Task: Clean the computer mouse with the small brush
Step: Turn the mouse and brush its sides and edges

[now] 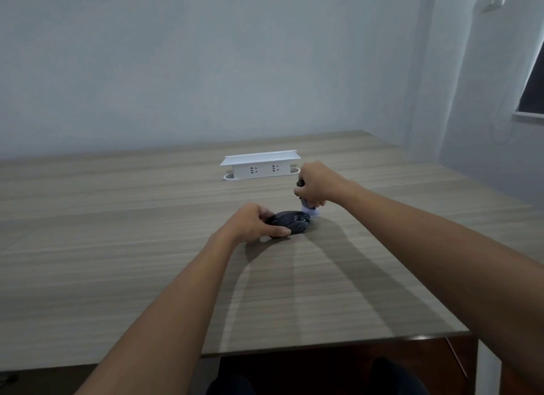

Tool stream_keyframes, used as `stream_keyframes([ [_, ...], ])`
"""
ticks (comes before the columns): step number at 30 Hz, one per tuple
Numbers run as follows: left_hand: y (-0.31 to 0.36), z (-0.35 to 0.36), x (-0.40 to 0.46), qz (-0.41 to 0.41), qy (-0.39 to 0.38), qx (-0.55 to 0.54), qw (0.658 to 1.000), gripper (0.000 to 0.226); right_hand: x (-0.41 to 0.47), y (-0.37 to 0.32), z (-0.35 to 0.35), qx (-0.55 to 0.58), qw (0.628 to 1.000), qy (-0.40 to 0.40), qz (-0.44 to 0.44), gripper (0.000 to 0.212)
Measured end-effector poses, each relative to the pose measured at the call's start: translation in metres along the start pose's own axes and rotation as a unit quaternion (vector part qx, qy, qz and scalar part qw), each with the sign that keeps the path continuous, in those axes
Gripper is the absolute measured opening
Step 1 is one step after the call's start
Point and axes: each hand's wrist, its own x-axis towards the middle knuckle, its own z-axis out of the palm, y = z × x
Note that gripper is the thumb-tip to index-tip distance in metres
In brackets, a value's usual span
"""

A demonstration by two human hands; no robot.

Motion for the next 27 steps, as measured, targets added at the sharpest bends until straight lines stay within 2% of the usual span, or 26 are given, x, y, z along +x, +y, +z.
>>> stream_keyframes([
  [8,-0.001,0.001,0.002,-0.008,0.013,0.012,1.000,0.046,0.002,-0.031,0.002,0.111,0.992,-0.009,-0.054,0.026],
  [11,-0.003,0.001,0.004,-0.008,0.017,0.005,1.000,0.043,-0.002,-0.034,0.002,0.110,0.992,-0.015,-0.055,0.026],
  [17,-0.003,0.004,0.003,-0.003,0.014,0.005,1.000,0.045,-0.009,0.002,-0.006,0.044,0.999,-0.004,0.006,0.028],
  [22,-0.004,0.004,0.005,-0.001,0.014,-0.001,1.000,0.045,-0.013,-0.002,-0.004,0.083,0.996,0.000,-0.010,0.030],
  [27,0.001,0.004,0.003,-0.009,0.016,-0.016,1.000,0.030,-0.012,-0.035,-0.001,0.141,0.989,-0.016,-0.047,0.026],
])
